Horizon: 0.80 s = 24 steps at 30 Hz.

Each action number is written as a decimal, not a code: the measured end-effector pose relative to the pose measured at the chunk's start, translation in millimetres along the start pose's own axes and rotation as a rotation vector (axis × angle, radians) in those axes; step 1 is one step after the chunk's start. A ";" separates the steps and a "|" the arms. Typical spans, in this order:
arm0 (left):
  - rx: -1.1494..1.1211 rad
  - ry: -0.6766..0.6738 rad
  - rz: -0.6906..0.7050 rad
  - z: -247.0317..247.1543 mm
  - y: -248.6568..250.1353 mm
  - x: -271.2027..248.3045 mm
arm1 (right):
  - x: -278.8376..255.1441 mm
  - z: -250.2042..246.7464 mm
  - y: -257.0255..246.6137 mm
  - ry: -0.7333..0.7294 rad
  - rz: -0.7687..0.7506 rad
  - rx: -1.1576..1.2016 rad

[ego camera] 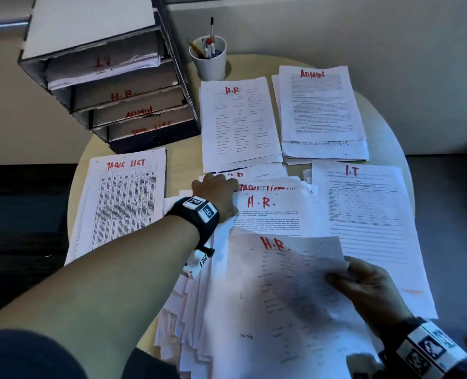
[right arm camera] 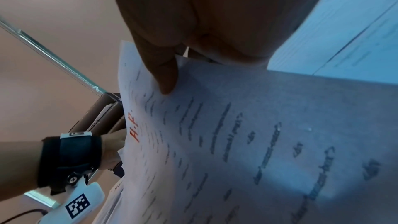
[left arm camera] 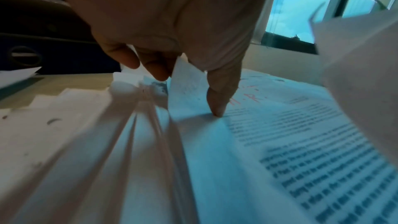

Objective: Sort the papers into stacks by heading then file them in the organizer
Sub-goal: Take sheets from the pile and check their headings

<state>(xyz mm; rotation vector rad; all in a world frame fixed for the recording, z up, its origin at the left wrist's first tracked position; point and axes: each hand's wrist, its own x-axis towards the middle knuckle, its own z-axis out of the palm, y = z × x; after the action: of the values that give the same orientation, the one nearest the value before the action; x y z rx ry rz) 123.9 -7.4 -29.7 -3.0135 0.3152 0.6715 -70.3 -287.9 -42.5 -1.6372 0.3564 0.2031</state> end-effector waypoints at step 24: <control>-1.474 -0.035 -0.171 54.8 -4.6 -109.9 | 48.5 41.0 -17.8 0.132 0.137 0.088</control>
<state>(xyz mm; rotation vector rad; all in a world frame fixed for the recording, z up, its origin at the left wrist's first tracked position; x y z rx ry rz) 4.6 22.3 -32.8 -4.1775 -0.8331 1.3769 -15.5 -251.4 -46.4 -1.5447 0.5715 0.1798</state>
